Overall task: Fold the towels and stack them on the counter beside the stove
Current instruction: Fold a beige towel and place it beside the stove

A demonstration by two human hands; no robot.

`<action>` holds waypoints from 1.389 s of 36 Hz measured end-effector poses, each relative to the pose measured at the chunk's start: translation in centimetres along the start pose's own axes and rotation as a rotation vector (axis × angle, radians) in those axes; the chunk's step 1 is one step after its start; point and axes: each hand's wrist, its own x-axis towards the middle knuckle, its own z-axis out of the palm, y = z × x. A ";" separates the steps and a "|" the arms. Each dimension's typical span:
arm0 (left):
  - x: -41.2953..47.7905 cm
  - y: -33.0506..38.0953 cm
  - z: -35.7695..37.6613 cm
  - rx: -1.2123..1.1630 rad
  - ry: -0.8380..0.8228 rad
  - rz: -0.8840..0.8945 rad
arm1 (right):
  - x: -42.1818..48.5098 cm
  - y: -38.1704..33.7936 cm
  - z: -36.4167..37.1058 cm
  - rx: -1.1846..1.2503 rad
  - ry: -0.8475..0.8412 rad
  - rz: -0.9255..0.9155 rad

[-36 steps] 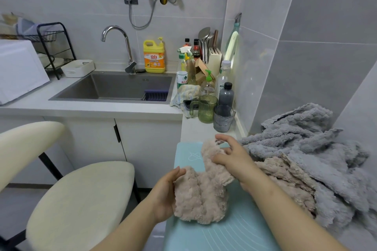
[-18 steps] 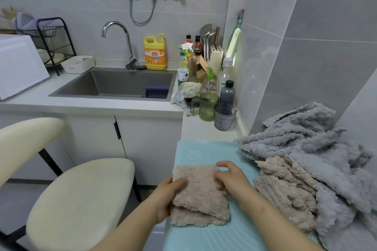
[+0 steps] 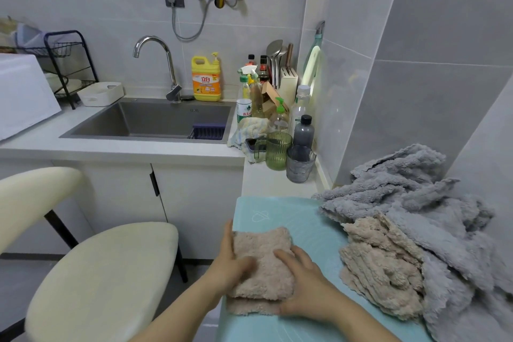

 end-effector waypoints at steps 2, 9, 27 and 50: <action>0.1 -0.3 -0.2 0.055 -0.061 0.001 | 0.1 0.3 0.3 0.002 0.119 -0.021; -0.1 -0.3 -0.9 0.153 -0.067 -0.096 | -0.6 1.2 0.4 -0.091 0.201 -0.164; 1.4 1.1 1.2 0.899 0.149 0.388 | -0.3 -1.1 -0.6 -0.105 0.544 -0.049; 1.2 -2.4 0.8 1.451 -0.047 0.129 | 1.9 0.0 2.7 -0.302 0.135 0.194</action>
